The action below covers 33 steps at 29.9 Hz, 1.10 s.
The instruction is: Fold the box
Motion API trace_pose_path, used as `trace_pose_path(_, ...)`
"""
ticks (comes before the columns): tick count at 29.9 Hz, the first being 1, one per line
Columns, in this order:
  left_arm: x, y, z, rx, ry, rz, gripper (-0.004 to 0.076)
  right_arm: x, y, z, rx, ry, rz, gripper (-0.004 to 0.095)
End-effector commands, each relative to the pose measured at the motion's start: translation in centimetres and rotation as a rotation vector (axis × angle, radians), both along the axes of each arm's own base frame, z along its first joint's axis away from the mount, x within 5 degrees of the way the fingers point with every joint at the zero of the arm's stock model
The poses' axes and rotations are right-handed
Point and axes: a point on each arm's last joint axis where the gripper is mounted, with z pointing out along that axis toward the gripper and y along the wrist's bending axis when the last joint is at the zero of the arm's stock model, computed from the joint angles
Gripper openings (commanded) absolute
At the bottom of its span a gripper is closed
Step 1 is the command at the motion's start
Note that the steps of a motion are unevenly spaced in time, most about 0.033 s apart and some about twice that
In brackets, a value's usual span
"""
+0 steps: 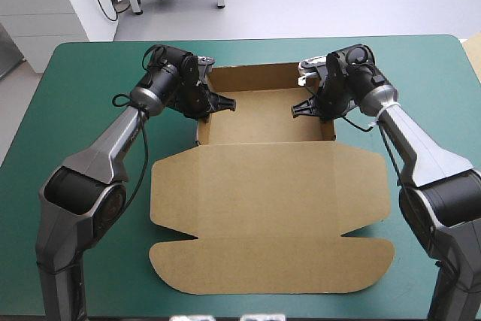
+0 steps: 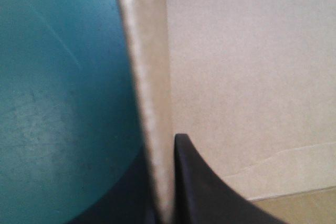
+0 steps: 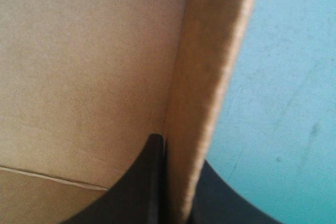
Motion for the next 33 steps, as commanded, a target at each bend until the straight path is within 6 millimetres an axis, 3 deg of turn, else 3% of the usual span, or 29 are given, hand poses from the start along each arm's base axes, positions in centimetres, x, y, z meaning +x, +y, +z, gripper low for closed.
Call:
trace_pose_path(1, -0.9, 0.2, 2.9, -0.011, -0.043, -0.046, 0.0010, -1.1, 0.1, 2.4, 0.024, -0.022, 0.083, 0.0055)
trace_pose_path(4, -1.0, -0.2, 2.5, -0.028, -0.029, -0.111, 0.0092, -1.0, 0.3, 2.1, 0.041, -0.010, 0.083, 0.0207)
trace_pose_path(11, -1.0, -0.2, 2.7, -0.031, -0.032, -0.113, 0.0425, -1.0, 0.3, 2.2, 0.047, -0.010, 0.055, 0.0621)
trace_pose_path(15, -1.2, 0.0, 3.4, -0.037, -0.052, -0.111, 0.0456, -0.8, 0.0, 3.2, 0.034, -0.053, 0.018, 0.0748)
trace_pose_path(20, -1.3, 0.2, 6.3, -0.064, -0.139, -0.109, 0.0456, -0.5, -0.1, 6.6, 0.077, -0.163, -0.026, 0.0773)
trace_pose_path(23, -1.6, 0.4, 8.9, -0.093, -0.220, -0.115, 0.0421, -0.6, -0.1, 8.7, 0.120, -0.226, -0.053, 0.0773)
trace_pose_path(26, -2.5, 0.8, 12.2, -0.129, -0.315, -0.116, 0.0333, -1.3, -0.2, 10.2, 0.148, -0.261, -0.064, 0.0773)
trace_pose_path(28, -3.4, 1.3, 14.5, -0.147, -0.384, -0.123, 0.0239, -2.0, -0.5, 11.2, 0.153, -0.285, -0.075, 0.0772)
trace_pose_path(31, -5.1, 2.1, 17.1, -0.144, -0.464, -0.164, 0.0032, -3.1, -1.0, 12.7, 0.159, -0.324, -0.075, 0.0772)
trace_pose_path(33, -6.0, 2.9, 18.4, -0.115, -0.510, -0.167, -0.0005, -3.9, -1.3, 13.8, 0.169, -0.350, -0.075, 0.0771)
